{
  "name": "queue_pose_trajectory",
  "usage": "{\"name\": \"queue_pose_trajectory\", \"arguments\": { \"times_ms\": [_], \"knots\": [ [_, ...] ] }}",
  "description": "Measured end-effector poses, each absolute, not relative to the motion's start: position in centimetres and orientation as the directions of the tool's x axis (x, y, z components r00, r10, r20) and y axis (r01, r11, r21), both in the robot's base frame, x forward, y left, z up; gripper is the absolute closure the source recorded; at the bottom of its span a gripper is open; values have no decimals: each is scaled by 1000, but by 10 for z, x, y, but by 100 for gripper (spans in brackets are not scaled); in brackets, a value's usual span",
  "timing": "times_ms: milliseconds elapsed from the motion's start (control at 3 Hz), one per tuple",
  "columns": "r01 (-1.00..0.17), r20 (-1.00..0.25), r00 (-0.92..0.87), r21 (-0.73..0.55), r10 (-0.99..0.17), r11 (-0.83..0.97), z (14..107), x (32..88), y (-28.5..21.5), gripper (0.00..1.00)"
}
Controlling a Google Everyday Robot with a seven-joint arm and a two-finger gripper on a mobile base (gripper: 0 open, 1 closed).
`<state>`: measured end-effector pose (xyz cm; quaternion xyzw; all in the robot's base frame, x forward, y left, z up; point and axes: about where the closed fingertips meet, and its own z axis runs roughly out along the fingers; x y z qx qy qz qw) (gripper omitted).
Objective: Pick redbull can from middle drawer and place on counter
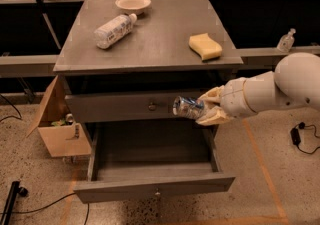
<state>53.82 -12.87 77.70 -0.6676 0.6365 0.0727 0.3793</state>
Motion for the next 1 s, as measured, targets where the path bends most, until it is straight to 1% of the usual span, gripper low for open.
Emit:
{"name": "queue_pose_trajectory", "arguments": {
  "times_ms": [333, 667, 1000],
  "knots": [
    [-895, -582, 142, -421, -801, 147, 790, 546, -134, 100],
    [-891, -571, 128, -425, -811, 158, 825, 566, -136, 100],
    [-913, -567, 138, -390, -812, 117, 857, 600, -128, 100]
  ]
}}
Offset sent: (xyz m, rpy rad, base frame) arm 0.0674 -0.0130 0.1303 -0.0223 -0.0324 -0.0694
